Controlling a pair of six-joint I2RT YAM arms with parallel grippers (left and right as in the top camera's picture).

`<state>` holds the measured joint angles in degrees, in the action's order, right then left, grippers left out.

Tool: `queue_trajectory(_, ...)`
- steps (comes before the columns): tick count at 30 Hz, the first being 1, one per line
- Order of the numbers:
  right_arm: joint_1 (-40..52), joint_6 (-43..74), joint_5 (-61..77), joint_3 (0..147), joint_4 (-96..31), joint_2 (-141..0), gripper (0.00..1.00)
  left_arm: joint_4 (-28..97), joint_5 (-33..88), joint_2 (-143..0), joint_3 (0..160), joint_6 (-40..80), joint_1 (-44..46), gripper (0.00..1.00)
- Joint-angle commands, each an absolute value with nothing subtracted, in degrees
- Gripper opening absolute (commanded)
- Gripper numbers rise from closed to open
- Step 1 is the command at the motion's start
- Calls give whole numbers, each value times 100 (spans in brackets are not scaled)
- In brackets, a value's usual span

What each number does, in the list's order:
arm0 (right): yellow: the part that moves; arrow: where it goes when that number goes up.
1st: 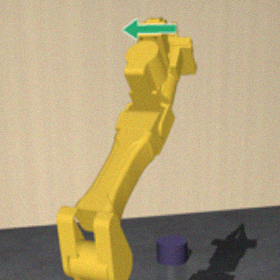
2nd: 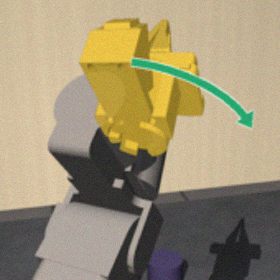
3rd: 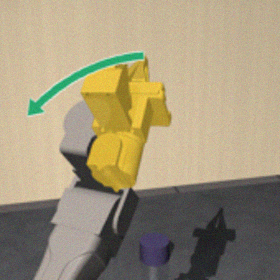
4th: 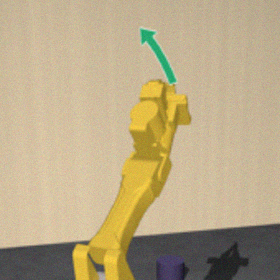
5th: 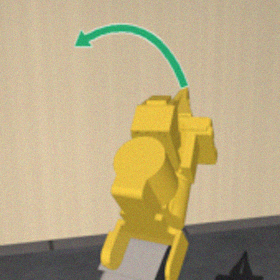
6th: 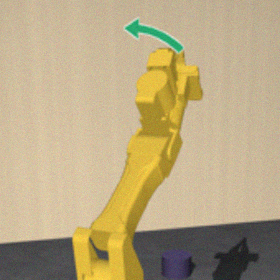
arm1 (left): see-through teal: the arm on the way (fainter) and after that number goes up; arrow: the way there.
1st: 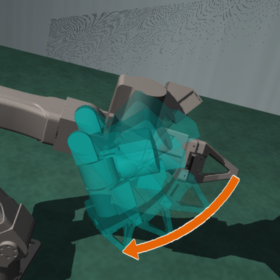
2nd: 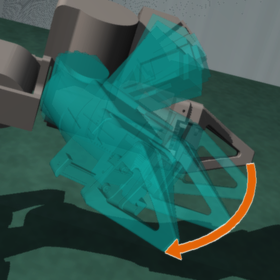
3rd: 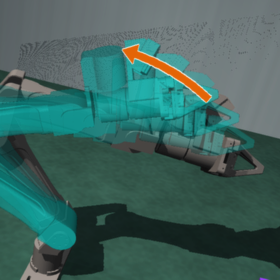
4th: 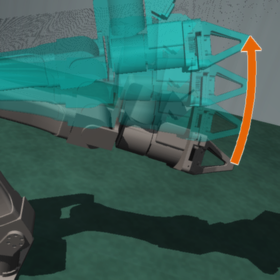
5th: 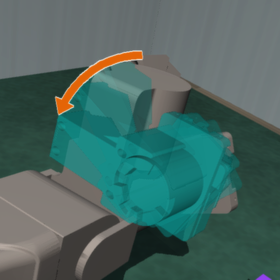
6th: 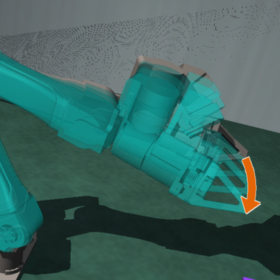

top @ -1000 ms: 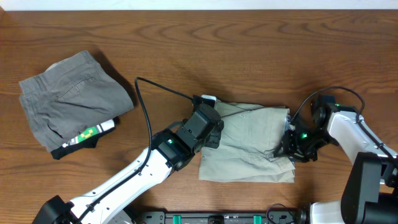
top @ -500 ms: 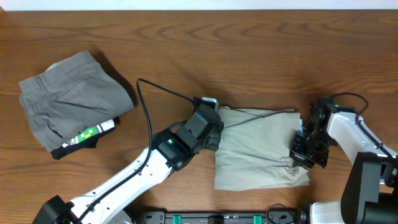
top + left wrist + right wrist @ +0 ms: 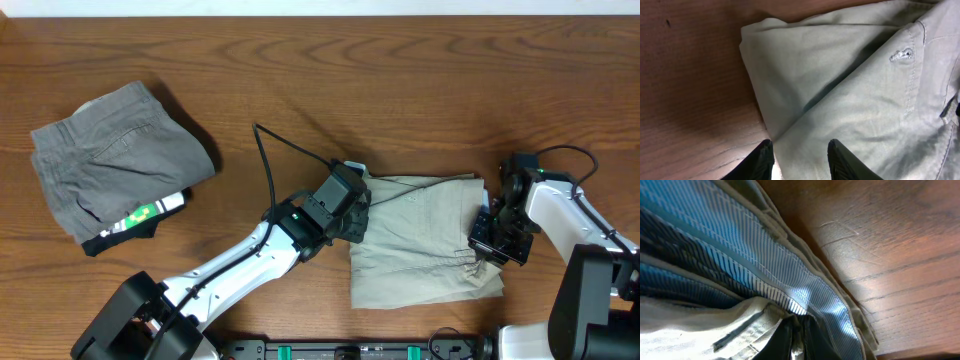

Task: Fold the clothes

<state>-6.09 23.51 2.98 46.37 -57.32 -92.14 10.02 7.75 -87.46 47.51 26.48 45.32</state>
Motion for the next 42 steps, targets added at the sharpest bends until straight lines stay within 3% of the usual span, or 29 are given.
queue_trajectory(1,-438,2438,200,4602,-5697,-9225,9,952,856,-8724,4711,2510,4506,39)
queue_trajectory(7,-32,2565,-97,4602,-5625,-9225,17,873,834,-8724,4711,2510,4506,40)
queue_trajectory(14,-360,3371,-1601,4604,-5605,-9225,31,801,840,-8707,4716,2510,4506,40)
queue_trajectory(18,-565,3334,-1457,4628,-5472,-9223,31,803,895,-8602,4727,2510,4506,40)
queue_trajectory(28,-480,1656,198,6206,-5758,-8886,31,1175,1612,-8134,4748,3100,4508,39)
queue_trajectory(29,-480,1540,318,6394,-5752,-8844,31,1258,1612,-8158,4746,3234,4521,34)
queue_trajectory(34,-447,899,1098,6963,-5494,-8827,17,1343,1656,-8302,4744,3336,4753,33)
queue_trajectory(42,-54,499,1693,6930,-5266,-9146,15,1339,1651,-8796,4733,3795,5214,33)
